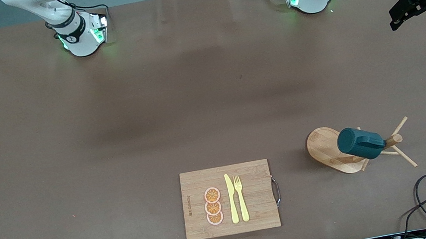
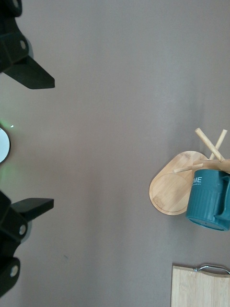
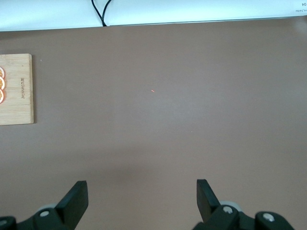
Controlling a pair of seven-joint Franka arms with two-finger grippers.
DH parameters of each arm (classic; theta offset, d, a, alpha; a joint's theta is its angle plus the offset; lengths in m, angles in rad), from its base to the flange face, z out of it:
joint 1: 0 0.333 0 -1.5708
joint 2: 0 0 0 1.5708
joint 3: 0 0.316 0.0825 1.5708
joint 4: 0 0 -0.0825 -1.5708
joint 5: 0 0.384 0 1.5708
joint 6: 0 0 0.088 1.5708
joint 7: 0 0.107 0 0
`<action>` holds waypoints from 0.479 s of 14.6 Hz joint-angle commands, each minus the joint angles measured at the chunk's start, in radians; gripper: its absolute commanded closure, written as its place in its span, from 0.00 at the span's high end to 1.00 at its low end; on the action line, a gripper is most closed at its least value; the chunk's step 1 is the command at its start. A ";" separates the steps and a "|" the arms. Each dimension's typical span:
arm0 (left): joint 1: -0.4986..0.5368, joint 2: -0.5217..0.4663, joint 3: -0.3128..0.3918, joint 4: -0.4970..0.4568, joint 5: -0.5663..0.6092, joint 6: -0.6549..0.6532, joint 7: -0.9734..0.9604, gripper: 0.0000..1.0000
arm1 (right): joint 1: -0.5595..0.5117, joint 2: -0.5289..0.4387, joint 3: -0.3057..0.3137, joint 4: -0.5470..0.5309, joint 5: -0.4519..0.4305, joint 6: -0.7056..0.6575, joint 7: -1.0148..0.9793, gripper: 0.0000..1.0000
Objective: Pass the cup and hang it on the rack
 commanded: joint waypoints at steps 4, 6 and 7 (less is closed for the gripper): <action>0.005 0.001 -0.002 0.013 0.002 -0.010 -0.006 1.00 | -0.027 -0.012 0.011 -0.014 0.020 0.008 -0.013 1.00; 0.005 0.002 -0.002 0.013 0.002 -0.010 -0.006 1.00 | -0.027 -0.012 0.011 -0.015 0.020 0.008 -0.013 1.00; 0.005 0.001 -0.002 0.013 0.002 -0.010 -0.006 1.00 | -0.027 -0.012 0.011 -0.015 0.020 0.008 -0.013 1.00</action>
